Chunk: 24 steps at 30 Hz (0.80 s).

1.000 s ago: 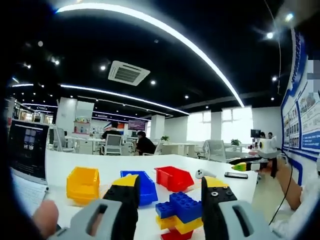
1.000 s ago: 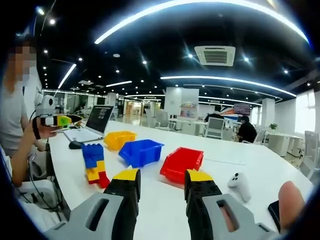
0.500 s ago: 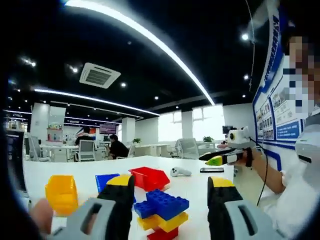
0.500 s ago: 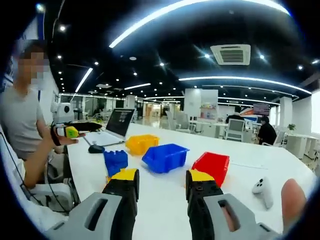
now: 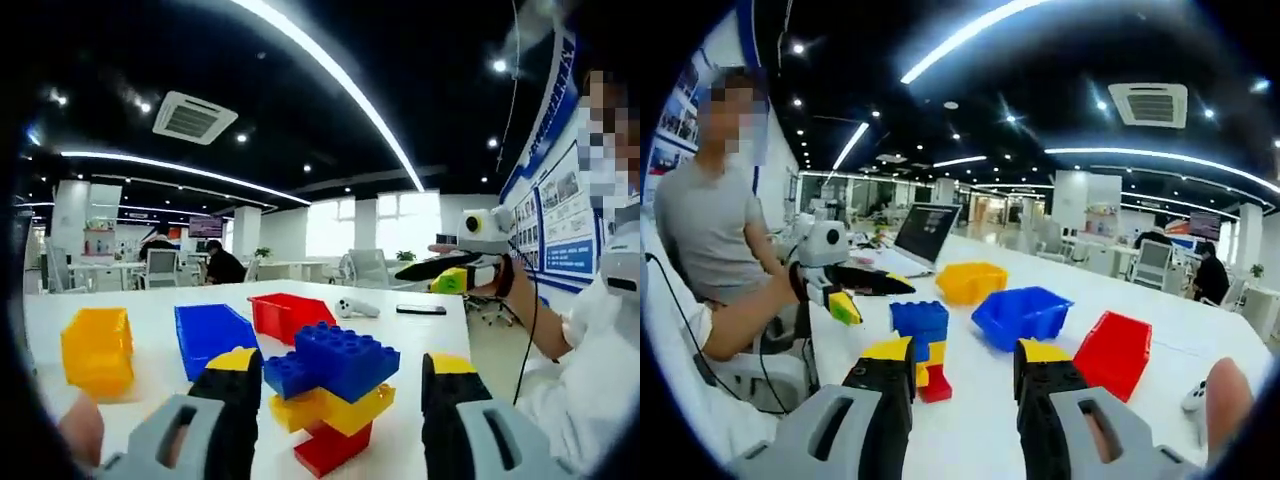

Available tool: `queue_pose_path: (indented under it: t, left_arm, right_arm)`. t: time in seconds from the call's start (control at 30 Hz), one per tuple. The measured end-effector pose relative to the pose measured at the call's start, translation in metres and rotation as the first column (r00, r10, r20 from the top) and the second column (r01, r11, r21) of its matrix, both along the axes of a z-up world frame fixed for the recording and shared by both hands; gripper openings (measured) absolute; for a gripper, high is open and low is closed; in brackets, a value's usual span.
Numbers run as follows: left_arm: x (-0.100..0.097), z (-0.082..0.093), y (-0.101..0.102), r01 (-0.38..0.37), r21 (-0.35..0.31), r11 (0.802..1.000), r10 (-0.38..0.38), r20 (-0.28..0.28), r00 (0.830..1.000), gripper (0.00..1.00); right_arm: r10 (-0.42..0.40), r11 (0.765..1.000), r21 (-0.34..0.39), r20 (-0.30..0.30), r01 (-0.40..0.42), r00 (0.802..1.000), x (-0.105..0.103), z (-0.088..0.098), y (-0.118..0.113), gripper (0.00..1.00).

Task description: Take apart the toy blocks one by one and place each separated block into its matching bin, sorting the blocks by their type until all the connected pieces are disassembled and separated into the correct bins

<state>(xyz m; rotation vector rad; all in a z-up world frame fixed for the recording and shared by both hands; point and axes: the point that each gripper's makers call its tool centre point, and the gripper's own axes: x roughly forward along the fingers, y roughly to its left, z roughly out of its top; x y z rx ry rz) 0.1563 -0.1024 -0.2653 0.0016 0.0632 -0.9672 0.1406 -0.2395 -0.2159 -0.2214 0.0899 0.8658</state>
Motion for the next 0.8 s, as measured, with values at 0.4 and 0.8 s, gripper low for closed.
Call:
queue_pose_path:
  t: [0.4,0.8]
  left_arm:
    - [0.016,-0.018,-0.015,-0.014,-0.018,1.000,0.014,-0.020,1.000,0.80]
    - [0.026,-0.041,-0.035,-0.012,-0.041,0.999,0.009,-0.061,0.998,0.91]
  right_arm:
    - [0.099,0.995,0.003,-0.045,-0.098,0.994,0.002,-0.004,0.031,0.45]
    - [0.193,0.980,-0.036,-0.054,-0.196,0.980,0.017,-0.023,0.083,0.63]
